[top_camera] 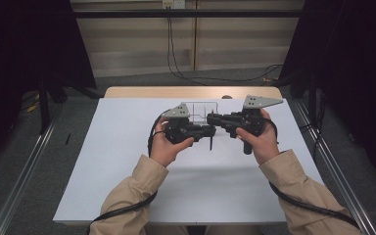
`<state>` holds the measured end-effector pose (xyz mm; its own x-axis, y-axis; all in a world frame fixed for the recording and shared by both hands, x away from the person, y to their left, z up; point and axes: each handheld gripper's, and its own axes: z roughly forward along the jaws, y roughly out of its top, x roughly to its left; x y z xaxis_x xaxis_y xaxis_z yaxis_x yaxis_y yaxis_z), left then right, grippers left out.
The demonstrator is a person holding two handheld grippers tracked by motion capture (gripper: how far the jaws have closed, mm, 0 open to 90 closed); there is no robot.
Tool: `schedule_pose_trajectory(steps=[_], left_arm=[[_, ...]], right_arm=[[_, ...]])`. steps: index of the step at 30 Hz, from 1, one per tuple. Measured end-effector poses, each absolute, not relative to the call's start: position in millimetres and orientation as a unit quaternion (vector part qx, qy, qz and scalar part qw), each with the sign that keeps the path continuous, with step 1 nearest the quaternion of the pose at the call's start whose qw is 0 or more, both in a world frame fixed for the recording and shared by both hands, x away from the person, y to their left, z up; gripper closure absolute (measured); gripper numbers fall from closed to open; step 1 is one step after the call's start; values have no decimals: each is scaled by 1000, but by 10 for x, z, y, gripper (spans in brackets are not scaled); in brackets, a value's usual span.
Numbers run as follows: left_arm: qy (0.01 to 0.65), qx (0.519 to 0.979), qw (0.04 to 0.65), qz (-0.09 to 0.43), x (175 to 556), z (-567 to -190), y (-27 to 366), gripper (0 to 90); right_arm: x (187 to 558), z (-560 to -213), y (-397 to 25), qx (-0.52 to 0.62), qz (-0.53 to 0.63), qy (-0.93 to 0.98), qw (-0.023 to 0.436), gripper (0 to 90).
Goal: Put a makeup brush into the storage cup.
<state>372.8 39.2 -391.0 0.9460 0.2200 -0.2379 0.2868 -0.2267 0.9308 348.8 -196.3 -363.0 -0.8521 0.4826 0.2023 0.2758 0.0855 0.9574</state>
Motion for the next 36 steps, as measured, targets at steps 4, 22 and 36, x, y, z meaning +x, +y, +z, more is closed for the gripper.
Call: schedule_pose_trajectory(steps=[4, 22, 36], left_arm=[[158, 785, 598, -25, 3725, -3914, 402, 795], [182, 764, 618, 8, 3686, -3901, 585, 150], [179, 768, 615, 30, 3600, -3836, 790, 52]], right_arm=[[3499, -3628, -1968, 260, 628, 729, 80, 841], [3517, -3618, -1984, 259, 629, 728, 80, 841], [3535, -3640, -2005, 260, 624, 732, 87, 841]])
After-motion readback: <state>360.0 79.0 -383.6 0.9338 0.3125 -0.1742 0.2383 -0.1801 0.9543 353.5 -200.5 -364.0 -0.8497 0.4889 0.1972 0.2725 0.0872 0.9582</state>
